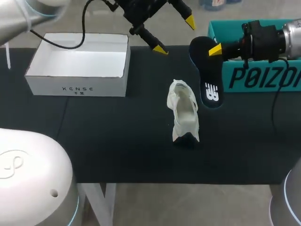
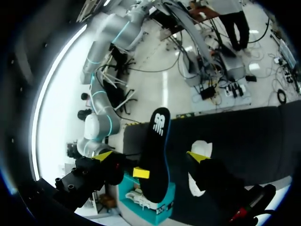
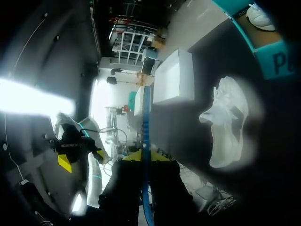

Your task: Take the shoe out of the shoebox, open the shoe tongue, remove and reinsert the insole, then place the shoe into the shoebox

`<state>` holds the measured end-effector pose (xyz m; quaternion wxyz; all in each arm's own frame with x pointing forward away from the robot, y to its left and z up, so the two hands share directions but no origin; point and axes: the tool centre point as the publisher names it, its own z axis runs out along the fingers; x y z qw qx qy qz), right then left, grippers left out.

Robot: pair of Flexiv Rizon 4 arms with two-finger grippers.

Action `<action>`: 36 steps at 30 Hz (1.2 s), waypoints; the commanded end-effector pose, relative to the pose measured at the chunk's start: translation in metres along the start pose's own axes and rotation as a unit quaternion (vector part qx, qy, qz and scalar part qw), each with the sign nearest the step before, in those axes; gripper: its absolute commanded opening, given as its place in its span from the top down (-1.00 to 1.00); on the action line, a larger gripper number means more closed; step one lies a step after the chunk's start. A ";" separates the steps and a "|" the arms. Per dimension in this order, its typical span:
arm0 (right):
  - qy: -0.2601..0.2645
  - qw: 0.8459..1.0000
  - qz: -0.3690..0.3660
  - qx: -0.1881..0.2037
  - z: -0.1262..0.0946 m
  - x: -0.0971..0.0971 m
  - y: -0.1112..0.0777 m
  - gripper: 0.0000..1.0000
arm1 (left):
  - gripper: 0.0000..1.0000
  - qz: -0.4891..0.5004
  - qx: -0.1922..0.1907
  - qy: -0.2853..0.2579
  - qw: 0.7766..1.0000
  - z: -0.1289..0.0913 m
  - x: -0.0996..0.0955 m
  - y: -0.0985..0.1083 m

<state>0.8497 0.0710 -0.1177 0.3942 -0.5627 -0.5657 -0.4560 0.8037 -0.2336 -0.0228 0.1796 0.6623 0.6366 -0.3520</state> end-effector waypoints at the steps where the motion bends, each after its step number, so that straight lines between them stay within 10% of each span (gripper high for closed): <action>1: -0.003 1.000 0.004 0.000 0.009 -0.002 0.002 1.00 | -1.00 0.014 0.010 0.393 0.919 -0.009 -0.008 0.009; 10: -0.020 1.000 0.000 -0.012 0.022 -0.007 0.006 1.00 | -1.00 0.070 -0.091 0.440 0.891 -0.017 -0.018 0.033; 36: 0.016 0.997 0.031 -0.071 0.033 -0.010 0.020 1.00 | -1.00 0.061 -0.137 0.381 0.912 0.002 -0.046 0.071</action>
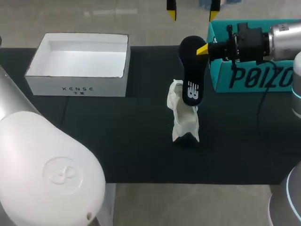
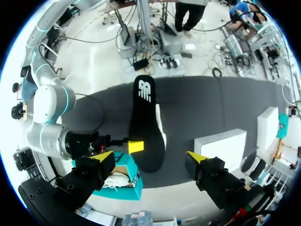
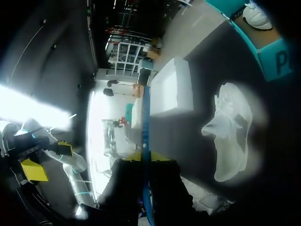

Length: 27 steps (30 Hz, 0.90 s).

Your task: Take the shoe out of the shoebox, open the shoe tongue, remove and reinsert the insole, then place the shoe into the shoebox

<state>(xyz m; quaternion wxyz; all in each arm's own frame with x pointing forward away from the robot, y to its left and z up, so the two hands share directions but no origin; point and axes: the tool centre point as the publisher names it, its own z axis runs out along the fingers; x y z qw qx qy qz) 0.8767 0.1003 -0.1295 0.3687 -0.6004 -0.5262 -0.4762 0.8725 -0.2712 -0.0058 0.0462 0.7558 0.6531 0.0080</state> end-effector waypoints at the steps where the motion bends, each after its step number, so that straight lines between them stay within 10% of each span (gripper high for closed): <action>1: 0.024 1.000 0.008 -0.016 -0.001 -0.006 -0.004 1.00 | -1.00 -0.004 -0.007 0.020 1.000 0.002 -0.006 0.004; 27: 0.091 0.996 0.026 -0.004 -0.008 0.004 0.003 1.00 | -1.00 -0.010 -0.013 -0.026 1.000 0.004 -0.013 0.005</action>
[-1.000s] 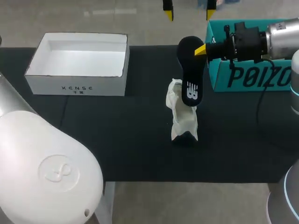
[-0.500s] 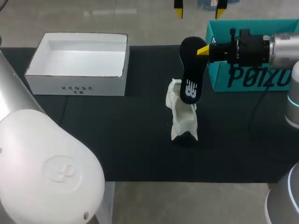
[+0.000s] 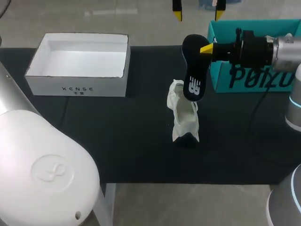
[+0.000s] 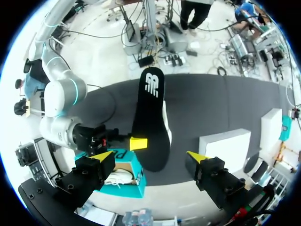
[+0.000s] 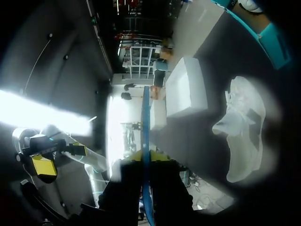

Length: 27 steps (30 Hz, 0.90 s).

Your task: Take the shoe out of the shoebox, open the shoe tongue, remove and reinsert the insole, then place the shoe into the shoebox

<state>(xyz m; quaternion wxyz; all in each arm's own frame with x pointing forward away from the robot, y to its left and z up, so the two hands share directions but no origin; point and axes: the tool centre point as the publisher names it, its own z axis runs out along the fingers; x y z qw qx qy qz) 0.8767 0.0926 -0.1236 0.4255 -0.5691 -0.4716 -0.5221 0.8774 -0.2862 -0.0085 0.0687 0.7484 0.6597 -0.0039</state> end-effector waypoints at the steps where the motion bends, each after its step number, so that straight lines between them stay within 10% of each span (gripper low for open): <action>1: -0.002 1.000 -0.001 0.001 0.001 0.001 0.001 1.00 | -1.00 0.001 -0.004 -0.003 1.000 0.000 0.001 -0.002; 17: -0.003 1.000 0.000 0.003 0.000 0.001 0.000 1.00 | -1.00 0.002 -0.008 -0.013 1.000 -0.001 -0.002 -0.001; 27: -0.005 1.000 0.001 0.018 -0.012 0.010 -0.003 1.00 | -1.00 -0.047 -0.059 -0.216 0.974 -0.006 0.018 -0.003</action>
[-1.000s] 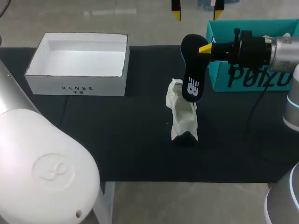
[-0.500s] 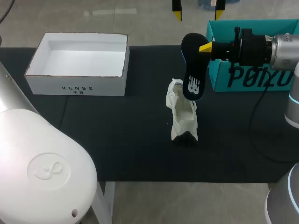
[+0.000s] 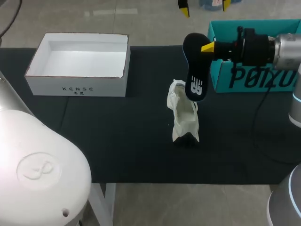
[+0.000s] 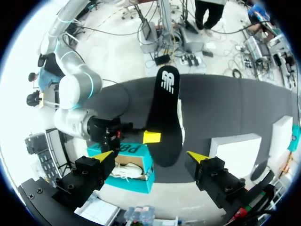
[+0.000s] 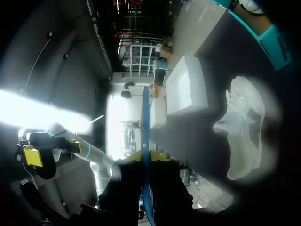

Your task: Take the shoe out of the shoebox, open the shoe tongue, remove and reinsert the insole, then place the shoe into the shoebox

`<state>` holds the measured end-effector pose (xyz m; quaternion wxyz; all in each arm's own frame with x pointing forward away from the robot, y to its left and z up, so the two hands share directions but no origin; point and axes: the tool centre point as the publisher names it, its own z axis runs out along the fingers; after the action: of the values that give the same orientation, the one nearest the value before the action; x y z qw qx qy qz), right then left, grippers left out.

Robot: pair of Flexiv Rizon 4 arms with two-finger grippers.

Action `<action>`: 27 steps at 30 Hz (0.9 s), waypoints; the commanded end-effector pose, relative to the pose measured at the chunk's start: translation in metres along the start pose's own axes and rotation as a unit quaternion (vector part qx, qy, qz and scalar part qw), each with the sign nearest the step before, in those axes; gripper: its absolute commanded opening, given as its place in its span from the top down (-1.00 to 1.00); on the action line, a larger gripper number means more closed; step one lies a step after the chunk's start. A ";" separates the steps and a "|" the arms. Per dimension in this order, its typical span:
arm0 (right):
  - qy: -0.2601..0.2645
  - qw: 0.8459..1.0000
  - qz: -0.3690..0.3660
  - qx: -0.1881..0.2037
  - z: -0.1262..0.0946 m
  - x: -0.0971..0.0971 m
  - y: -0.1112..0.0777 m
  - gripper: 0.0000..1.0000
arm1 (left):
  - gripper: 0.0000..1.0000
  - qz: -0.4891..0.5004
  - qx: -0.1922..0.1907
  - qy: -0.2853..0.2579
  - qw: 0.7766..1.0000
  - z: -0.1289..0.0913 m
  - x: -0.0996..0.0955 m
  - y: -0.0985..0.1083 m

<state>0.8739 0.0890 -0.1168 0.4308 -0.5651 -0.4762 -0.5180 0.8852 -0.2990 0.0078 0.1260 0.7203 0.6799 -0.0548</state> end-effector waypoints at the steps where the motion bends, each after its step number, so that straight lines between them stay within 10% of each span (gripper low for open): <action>1: -0.008 1.000 0.000 0.012 -0.008 0.005 -0.001 1.00 | -1.00 -0.020 -0.049 -0.167 0.984 0.002 0.036 -0.013; 12: 0.024 0.999 0.000 0.044 -0.020 0.041 -0.003 1.00 | -1.00 -0.045 -0.152 -0.376 0.913 -0.012 0.049 -0.015; 27: 0.075 0.995 0.029 0.063 -0.030 0.062 -0.001 1.00 | -1.00 -0.066 -0.163 -0.559 0.810 -0.020 0.043 -0.014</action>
<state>0.8665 0.0657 -0.0525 0.5100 -0.5143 -0.4594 -0.5142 0.8775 -0.2524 0.0224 0.3871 0.5989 0.6773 -0.1811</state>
